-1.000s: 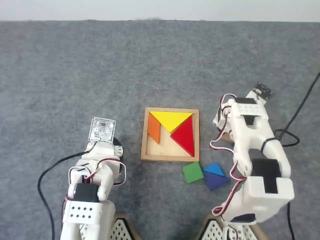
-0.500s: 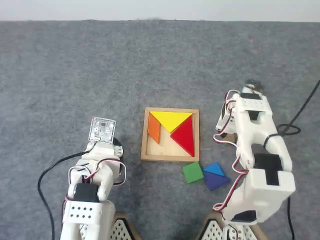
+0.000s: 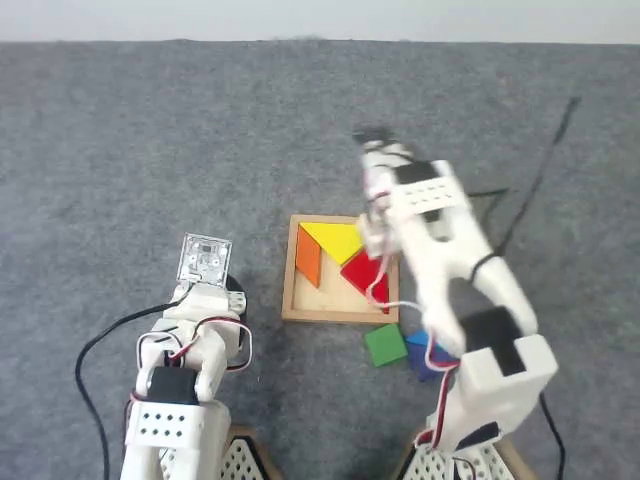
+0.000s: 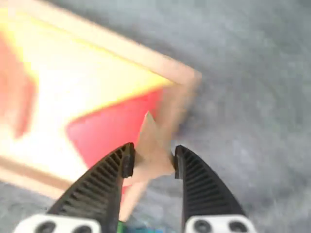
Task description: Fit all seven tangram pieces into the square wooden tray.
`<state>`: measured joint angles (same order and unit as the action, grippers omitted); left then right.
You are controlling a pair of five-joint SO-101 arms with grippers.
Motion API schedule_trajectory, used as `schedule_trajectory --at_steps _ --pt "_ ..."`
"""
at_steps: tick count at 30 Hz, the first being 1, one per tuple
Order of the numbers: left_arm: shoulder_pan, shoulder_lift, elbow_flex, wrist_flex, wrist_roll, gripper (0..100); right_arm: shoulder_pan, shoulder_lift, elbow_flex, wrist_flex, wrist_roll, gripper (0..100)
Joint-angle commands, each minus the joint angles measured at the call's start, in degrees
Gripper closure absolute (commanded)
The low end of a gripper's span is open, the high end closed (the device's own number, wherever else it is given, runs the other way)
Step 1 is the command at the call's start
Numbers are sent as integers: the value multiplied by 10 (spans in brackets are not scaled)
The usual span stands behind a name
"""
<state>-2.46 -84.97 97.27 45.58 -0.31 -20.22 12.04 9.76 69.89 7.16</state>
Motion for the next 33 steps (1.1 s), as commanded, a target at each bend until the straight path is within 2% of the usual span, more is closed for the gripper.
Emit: schedule_trajectory --at_steps 1,12,21,28,33 --pt "-3 -7 -5 1 4 985 -85 -1 -43 0 30 923" --pt "-3 -7 -5 1 4 985 -169 44 -52 -44 33 908" --pt "-3 -7 -5 1 4 985 -167 98 -97 -45 30 902" --pt "-3 -7 -5 1 4 985 -153 98 -98 -39 31 748" --pt "-3 -7 -5 1 4 985 -157 98 -97 -43 29 738"
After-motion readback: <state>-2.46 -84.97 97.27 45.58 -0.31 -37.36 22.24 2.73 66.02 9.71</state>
